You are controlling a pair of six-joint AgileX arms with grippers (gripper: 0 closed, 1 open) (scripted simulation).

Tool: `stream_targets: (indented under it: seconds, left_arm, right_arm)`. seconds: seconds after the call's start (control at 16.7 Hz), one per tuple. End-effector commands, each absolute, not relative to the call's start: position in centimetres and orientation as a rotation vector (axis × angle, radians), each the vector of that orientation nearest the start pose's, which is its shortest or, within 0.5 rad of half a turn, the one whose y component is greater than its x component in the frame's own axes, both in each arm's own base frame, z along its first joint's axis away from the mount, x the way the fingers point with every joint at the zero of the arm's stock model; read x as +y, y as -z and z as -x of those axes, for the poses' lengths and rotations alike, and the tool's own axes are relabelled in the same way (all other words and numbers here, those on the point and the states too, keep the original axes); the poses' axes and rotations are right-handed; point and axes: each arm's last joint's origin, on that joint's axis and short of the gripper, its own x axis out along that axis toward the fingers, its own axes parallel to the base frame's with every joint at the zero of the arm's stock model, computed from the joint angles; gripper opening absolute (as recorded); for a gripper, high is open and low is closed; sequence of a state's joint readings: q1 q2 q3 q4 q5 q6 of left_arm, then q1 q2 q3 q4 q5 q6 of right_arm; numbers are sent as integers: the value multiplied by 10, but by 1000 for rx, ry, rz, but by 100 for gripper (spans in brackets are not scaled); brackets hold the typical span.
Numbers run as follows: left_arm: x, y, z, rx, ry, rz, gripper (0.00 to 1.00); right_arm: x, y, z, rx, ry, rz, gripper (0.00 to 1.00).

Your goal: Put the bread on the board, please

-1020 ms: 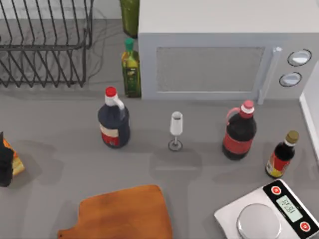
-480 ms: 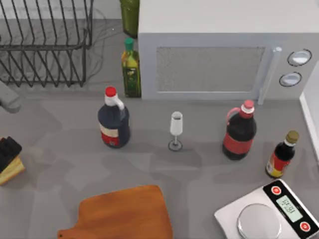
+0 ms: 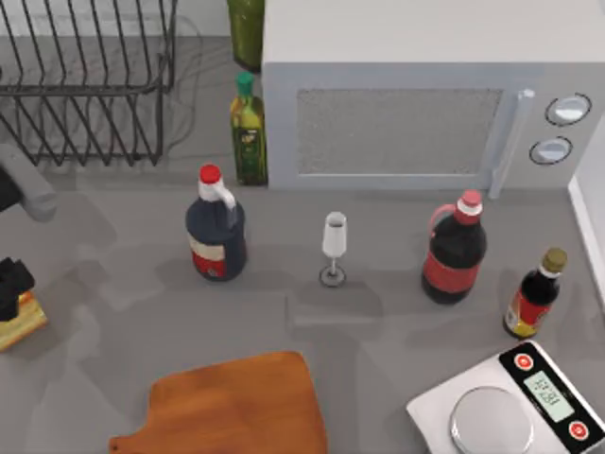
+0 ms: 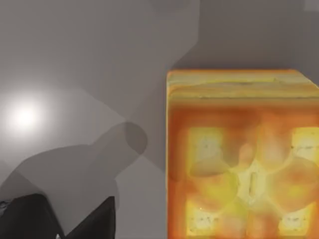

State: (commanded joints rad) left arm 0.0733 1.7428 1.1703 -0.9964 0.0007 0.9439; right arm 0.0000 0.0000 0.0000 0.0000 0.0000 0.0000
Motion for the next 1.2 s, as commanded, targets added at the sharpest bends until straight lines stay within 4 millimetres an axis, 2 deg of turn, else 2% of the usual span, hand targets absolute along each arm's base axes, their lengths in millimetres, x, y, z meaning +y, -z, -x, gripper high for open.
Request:
stream_targets:
  seconds: [0.3,0.42,0.78,1.08,1.2]
  left_arm:
    - [23,-178,-308,1459,680,-681,100]
    - [24,-167,-309,1465,680,-677,100]
    - [25,-113,-310,1458,676,-679,100]
    - [25,-109,-309,1461,678,-678,100]
    - [25,-109,-309,1461,678,-678,85]
  right_arm:
    - [-1,-160,-106,0,0,0,100]
    - [-1,-160,-106,0,0,0,100]
    - [-1,-160,-106,0,0,0,100]
    - [-1,-160,-106,0,0,0,100]
    - [-1,-160,-106,0,0,0,100]
